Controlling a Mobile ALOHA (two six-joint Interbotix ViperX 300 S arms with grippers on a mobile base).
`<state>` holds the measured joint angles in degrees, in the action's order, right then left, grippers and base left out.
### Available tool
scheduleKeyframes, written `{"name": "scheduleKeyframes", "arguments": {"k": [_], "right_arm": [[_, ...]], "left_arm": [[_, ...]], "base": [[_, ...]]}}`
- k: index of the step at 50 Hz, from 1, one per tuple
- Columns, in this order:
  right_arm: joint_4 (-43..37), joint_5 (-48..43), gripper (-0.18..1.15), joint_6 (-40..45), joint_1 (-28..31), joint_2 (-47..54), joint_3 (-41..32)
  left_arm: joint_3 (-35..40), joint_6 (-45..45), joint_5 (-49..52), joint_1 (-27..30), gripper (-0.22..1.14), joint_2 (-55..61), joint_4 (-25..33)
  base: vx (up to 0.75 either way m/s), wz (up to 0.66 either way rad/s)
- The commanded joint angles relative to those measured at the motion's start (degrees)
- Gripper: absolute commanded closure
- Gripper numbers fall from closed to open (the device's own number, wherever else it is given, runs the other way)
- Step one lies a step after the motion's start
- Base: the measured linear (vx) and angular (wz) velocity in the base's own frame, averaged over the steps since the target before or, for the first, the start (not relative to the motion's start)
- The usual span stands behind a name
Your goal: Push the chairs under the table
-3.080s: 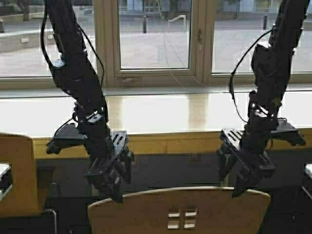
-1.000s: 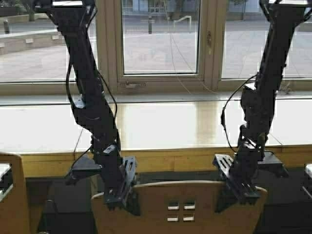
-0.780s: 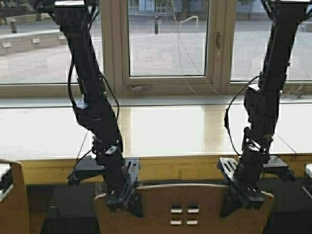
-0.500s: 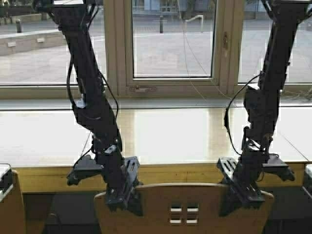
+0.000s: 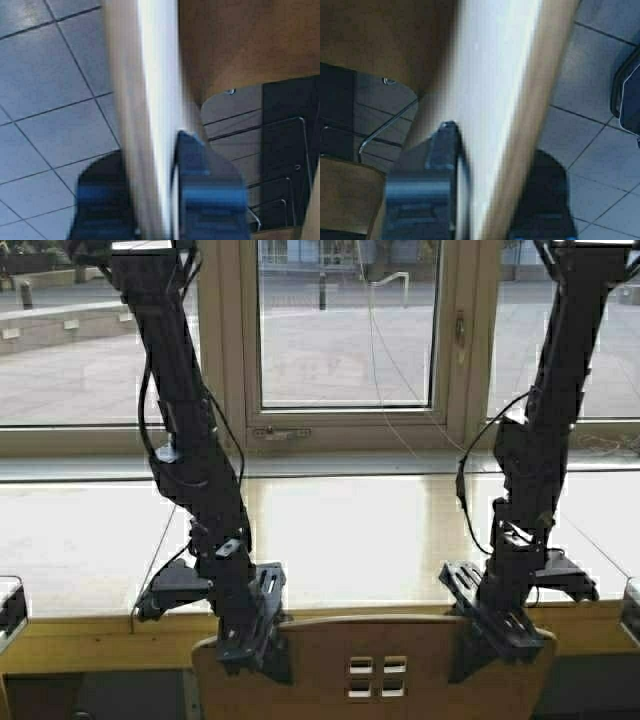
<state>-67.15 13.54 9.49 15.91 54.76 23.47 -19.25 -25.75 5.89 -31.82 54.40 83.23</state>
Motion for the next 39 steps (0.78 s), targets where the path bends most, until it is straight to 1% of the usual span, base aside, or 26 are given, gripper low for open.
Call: {"name": "scheduleKeyframes", "arguments": {"k": [1, 15, 20, 23, 25, 27, 34, 35, 37, 39], "right_arm": [[6.06, -1.41, 0.93, -5.36, 1.23, -0.7, -0.53], [7.47, -1.49, 0.93, -5.36, 1.23, -0.7, -0.44], [7.73, -2.37, 0.91, -5.36, 1.14, -0.7, -0.18], [7.73, -2.72, 0.87, -5.36, 1.23, -0.7, 0.09], [7.73, -2.72, 0.8, -5.36, 1.23, -0.7, 0.0], [7.73, -2.46, 0.71, -5.36, 1.23, -0.7, -0.09], [7.82, -0.18, 0.25, -5.45, 1.23, -0.79, -0.62], [7.82, 0.0, 0.2, -5.45, 1.14, -0.88, -0.79], [7.82, 0.35, 0.1, -5.36, 1.23, -1.05, -0.88], [7.73, 0.7, 0.02, -5.36, 1.23, -1.41, -0.7]], "left_arm": [[0.97, 5.01, -1.85, 0.79, 0.89, -2.72, -1.41], [0.0, 5.1, -1.85, 0.79, 0.89, -2.9, -1.41], [-0.26, 5.19, -1.76, 0.62, 0.86, -3.16, -1.41], [-0.18, 5.36, -1.76, 0.62, 0.81, -3.25, -1.58], [-0.18, 5.71, -1.76, 0.53, 0.76, -3.34, -1.58], [-0.09, 6.06, -1.76, 0.62, 0.68, -3.43, -1.67], [-0.26, 7.12, -1.76, 0.53, 0.34, -3.87, -1.67], [-0.35, 7.38, -1.58, 0.62, 0.27, -4.04, -1.58], [-0.53, 7.56, -1.32, 0.53, 0.19, -4.31, -1.67], [-0.88, 7.65, -0.79, 0.62, 0.11, -4.57, -1.58]], "base": [[0.16, -0.03], [0.13, -0.02], [0.07, -0.01], [0.05, -0.01], [0.04, 0.0], [0.04, 0.0], [0.02, 0.01], [0.01, 0.0], [0.01, 0.0], [0.01, -0.01]]}}
